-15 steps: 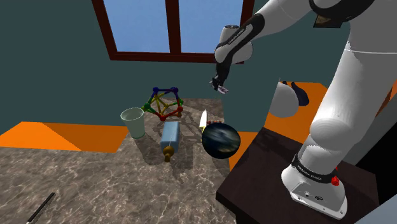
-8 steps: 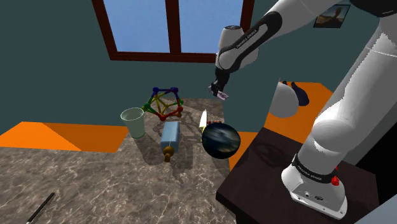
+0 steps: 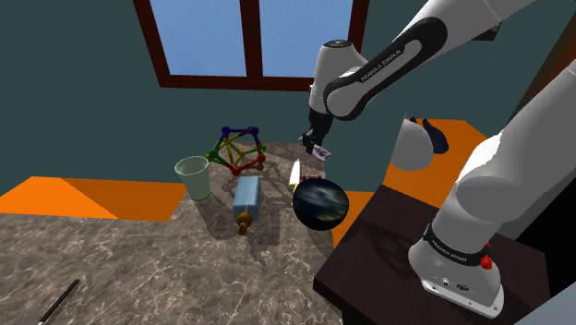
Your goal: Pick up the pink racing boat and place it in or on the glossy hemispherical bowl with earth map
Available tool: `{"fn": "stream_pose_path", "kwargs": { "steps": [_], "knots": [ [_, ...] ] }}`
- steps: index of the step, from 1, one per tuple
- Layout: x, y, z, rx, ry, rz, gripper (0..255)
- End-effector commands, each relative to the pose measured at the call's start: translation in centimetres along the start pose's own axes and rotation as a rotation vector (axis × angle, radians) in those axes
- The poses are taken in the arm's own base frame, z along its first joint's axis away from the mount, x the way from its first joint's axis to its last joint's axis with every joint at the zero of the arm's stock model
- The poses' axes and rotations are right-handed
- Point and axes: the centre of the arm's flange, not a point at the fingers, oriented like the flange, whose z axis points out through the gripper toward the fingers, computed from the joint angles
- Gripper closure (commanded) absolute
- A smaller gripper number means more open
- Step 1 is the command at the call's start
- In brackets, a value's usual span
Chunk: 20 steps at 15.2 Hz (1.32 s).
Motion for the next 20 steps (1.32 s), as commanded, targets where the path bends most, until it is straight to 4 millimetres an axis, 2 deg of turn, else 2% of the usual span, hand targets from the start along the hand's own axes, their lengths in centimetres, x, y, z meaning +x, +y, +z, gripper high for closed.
{"fn": "stream_pose_path", "kwargs": {
  "steps": [1,6,20],
  "knots": [
    [-1.3,-2.0,-0.4,0.000,0.000,0.002,255],
    [-4.4,-7.7,-1.9,0.000,0.000,0.002,255],
    [-5.8,-8.4,5.3,0.000,0.000,0.002,255]
  ]
}}
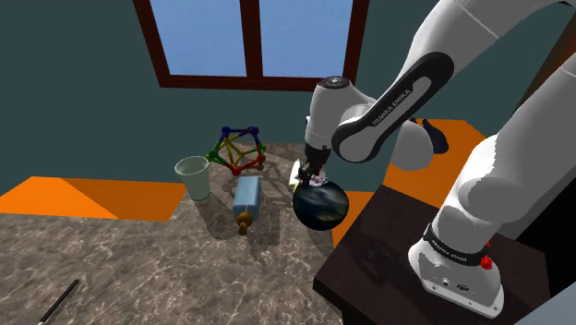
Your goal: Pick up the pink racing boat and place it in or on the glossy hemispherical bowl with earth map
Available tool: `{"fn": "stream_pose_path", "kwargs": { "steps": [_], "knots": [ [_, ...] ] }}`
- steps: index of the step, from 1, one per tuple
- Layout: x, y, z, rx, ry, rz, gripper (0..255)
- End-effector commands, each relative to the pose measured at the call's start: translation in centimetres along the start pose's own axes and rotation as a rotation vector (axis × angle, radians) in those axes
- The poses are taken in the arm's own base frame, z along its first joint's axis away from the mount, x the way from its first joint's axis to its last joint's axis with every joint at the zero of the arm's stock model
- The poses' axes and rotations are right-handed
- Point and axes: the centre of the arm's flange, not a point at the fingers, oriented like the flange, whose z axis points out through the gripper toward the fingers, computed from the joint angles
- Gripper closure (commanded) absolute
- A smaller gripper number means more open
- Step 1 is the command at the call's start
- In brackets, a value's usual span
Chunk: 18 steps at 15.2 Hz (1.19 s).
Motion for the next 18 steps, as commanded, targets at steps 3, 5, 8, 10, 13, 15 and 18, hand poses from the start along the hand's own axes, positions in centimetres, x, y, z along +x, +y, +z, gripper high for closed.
{"fn": "stream_pose_path", "kwargs": {
  "steps": [3,5,8,10,13,15,18],
  "knots": [
    [-0.3,-0.1,1.4,0.001,0.001,0.000,255],
    [-0.3,-0.1,1.4,0.001,0.001,0.000,255],
    [-0.3,-0.1,1.4,0.001,0.001,0.000,255],
    [-0.3,-0.1,1.4,0.001,0.001,0.000,255],
    [-0.3,-0.1,1.4,0.001,0.001,0.000,0],
    [-0.3,-0.1,1.4,0.001,0.001,0.000,0],
    [-0.3,-0.1,-1.2,0.001,0.001,0.000,0]
  ]
}}
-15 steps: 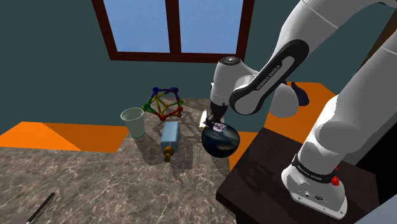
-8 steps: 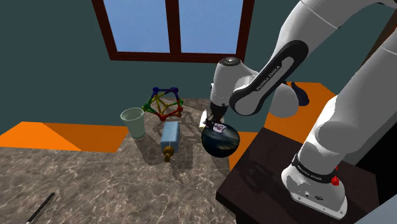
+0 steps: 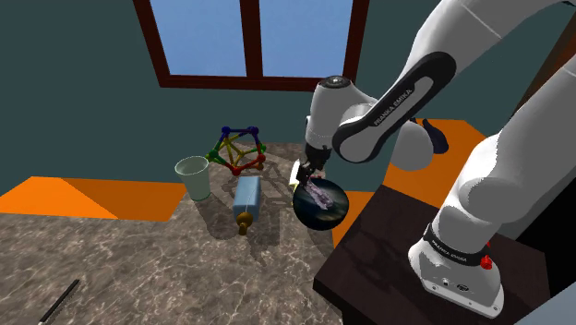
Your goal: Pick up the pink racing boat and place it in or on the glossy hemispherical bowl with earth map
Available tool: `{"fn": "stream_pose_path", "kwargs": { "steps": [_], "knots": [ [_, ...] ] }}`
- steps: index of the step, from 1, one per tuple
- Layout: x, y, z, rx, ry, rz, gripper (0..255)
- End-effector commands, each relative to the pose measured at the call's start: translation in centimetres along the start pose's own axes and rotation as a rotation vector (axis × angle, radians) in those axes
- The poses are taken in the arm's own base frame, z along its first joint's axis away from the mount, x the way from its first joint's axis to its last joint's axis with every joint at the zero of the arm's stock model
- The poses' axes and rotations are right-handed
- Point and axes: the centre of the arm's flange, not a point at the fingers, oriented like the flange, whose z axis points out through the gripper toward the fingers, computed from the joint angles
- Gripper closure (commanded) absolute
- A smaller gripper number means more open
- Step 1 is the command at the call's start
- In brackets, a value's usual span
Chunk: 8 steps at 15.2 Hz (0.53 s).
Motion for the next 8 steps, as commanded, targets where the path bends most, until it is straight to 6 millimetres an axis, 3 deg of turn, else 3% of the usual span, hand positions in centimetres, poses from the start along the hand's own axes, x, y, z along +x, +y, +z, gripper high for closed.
{"fn": "stream_pose_path", "kwargs": {
  "steps": [1,2,8],
  "knots": [
    [-0.2,-0.1,-2.3,0.001,-0.002,0.001,0],
    [-0.2,-0.1,-3.3,0.001,-0.002,0.001,0],
    [-0.2,-0.1,-3.3,0.001,-0.002,0.001,0]
  ]
}}
